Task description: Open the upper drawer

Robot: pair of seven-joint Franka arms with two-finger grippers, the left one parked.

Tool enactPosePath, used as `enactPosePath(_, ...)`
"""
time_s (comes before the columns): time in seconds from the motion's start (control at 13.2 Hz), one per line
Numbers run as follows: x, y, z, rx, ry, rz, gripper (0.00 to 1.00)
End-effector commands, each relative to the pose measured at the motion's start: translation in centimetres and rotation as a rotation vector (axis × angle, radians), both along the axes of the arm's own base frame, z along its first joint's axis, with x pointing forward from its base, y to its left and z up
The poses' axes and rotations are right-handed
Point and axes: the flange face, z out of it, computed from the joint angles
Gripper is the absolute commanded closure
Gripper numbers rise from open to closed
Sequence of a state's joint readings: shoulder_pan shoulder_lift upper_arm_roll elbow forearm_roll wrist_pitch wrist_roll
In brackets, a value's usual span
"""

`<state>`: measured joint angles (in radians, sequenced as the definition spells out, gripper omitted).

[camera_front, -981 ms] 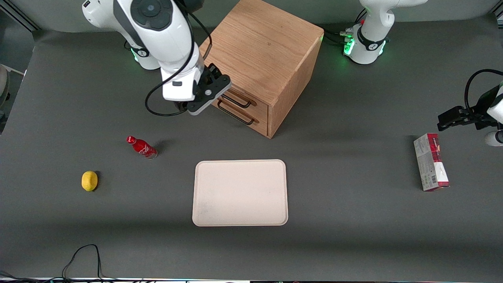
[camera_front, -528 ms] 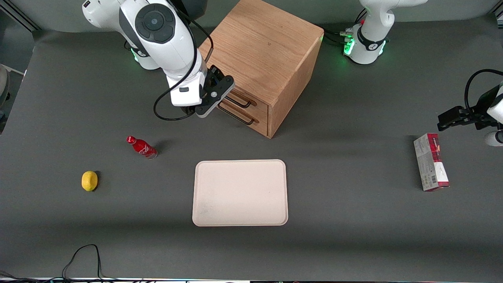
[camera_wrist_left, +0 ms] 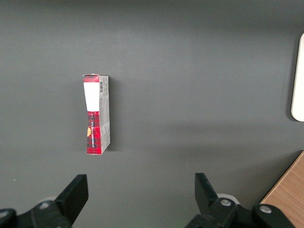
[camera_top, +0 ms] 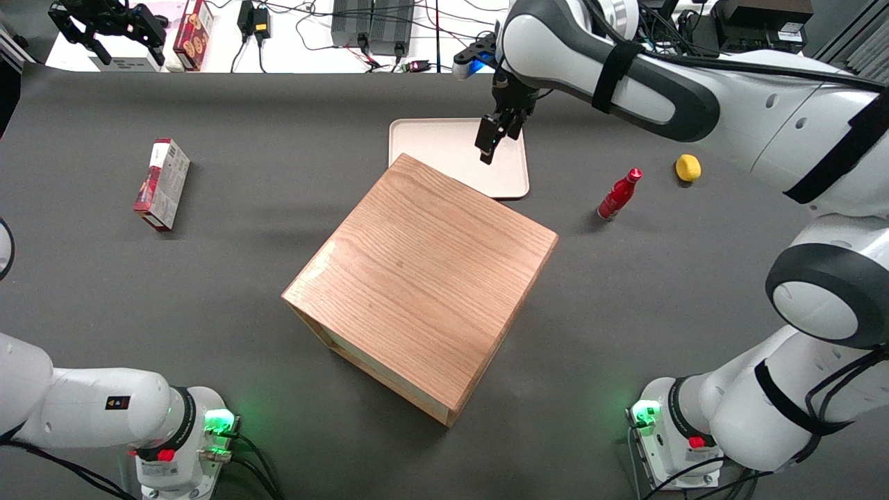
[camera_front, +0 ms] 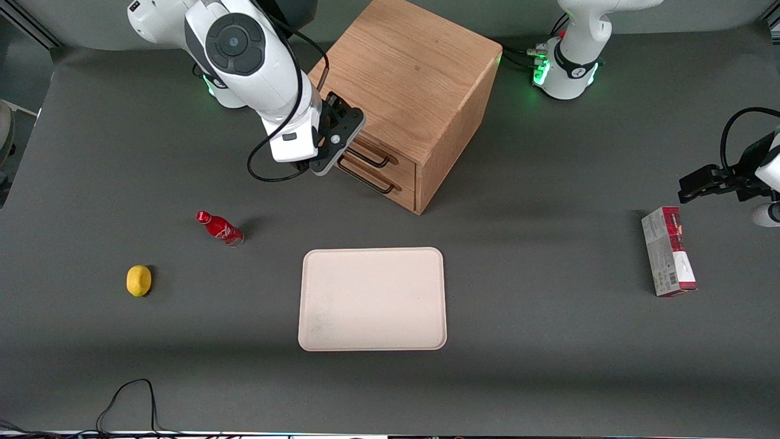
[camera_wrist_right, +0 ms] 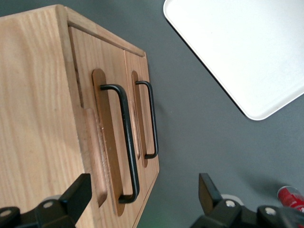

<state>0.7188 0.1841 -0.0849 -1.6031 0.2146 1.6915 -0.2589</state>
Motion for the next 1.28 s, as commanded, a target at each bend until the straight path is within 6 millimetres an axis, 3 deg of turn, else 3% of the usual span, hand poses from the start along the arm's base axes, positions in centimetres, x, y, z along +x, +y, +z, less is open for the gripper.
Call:
enactPosePath(0.0, -0.9, -0.8, -2.7, 0.039, -0.008, 0.001, 0.0)
enactPosePath(0.3, -2.3, -0.1, -6.0, 0.044, -0.024, 0.007, 0.0)
enactPosePath(0.45, -3.2, 1.0, -6.5, 0.045, -0.028, 0.027, 0.0)
enactPosePath(0.6, -3.3, 0.8, -8.1, 0.045, -0.04, 0.018, 0.0)
enactPosePath(1.21, -2.9, 0.3, -9.0, 0.043, -0.046, 0.005, 0.0)
